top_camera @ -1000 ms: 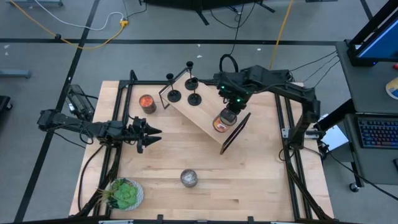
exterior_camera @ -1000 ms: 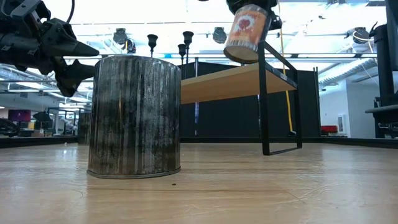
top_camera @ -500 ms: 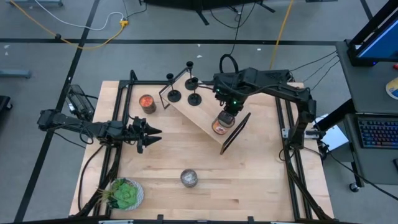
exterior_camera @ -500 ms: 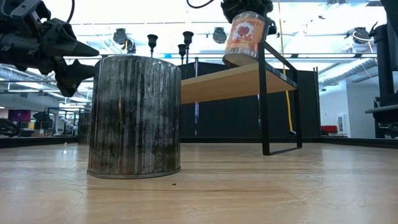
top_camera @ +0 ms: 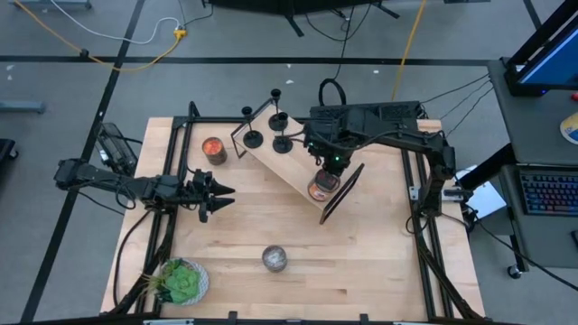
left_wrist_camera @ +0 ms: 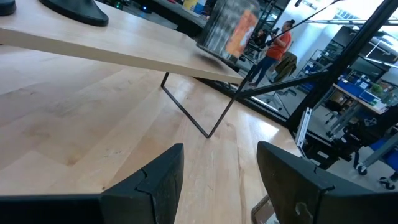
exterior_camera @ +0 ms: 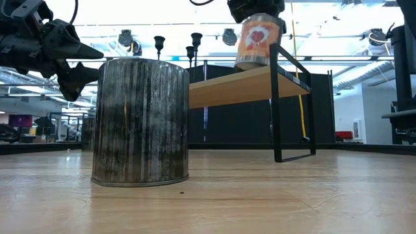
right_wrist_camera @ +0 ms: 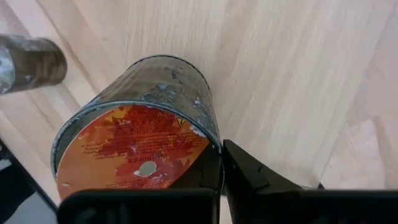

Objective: Pick & Place candle stick holders
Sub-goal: Put the bottom orange scented candle on the shelf

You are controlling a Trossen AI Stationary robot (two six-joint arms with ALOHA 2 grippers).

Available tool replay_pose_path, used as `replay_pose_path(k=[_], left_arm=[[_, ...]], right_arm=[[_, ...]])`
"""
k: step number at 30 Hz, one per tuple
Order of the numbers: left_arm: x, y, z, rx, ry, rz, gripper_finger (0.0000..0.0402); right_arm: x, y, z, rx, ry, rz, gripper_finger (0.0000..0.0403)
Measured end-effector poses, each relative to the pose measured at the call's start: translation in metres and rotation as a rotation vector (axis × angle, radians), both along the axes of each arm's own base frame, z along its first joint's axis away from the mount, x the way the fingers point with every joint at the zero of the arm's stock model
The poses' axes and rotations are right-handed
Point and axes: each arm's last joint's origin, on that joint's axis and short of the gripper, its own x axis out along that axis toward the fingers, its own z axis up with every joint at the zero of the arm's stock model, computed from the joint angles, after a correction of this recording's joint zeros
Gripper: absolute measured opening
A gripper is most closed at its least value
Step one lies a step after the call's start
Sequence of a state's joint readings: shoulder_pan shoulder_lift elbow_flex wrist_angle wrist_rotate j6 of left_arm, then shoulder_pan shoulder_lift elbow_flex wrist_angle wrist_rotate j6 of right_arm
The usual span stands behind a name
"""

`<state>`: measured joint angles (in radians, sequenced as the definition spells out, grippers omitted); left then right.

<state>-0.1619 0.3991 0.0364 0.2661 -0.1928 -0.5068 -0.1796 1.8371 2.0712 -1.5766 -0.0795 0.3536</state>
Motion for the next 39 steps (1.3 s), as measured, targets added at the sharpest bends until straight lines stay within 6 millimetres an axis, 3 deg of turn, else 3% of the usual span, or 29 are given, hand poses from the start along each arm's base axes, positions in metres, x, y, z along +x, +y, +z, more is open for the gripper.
replay_pose_path(k=[20,28,39], left_arm=[[0.0,0.0,0.0,0.001,0.0,0.0,0.0209],[0.0,0.0,0.0,0.001,0.0,0.0,0.0209],[0.0,0.0,0.0,0.001,0.0,0.0,0.0209]], right_arm=[[0.001,-0.001,0.0,-0.006,-0.004,-0.005,0.0],[0.002,-0.001,-0.015,0.005,0.025,-0.003,0.0],[0.004,-0.002,-0.016,-0.008,0.012,0.001,0.0]])
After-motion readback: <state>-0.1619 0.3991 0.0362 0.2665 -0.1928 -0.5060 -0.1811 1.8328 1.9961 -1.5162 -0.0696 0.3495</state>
